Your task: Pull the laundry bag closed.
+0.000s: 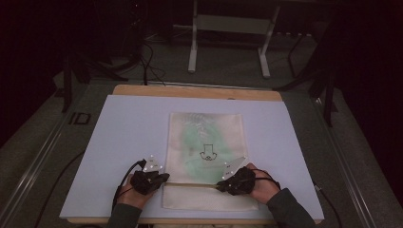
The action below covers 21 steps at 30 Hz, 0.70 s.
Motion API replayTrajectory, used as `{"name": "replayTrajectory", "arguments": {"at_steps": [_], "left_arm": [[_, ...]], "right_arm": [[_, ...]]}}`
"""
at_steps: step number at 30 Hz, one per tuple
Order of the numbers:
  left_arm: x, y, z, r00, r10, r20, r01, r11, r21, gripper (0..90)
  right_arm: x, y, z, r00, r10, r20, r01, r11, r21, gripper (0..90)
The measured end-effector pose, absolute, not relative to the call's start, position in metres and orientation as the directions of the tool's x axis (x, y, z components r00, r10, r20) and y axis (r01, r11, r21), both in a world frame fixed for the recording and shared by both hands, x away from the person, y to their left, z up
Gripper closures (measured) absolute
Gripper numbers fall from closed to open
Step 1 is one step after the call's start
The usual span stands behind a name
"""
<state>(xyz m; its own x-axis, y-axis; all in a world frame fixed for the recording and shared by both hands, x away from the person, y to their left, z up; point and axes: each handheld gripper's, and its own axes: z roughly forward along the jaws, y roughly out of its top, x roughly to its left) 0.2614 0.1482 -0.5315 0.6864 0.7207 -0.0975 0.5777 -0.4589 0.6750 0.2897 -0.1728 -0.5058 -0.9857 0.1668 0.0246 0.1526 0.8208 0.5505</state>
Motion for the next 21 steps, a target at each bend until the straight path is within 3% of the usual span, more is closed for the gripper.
{"name": "replayTrajectory", "arguments": {"at_steps": [21], "left_arm": [[0.261,0.148,-0.532,0.686,0.721,-0.099,0.579,-0.457,0.675,89.4]], "right_arm": [[0.289,-0.19,-0.504,-0.981,0.193,0.024,0.174,0.814,0.554,82.5]]}}
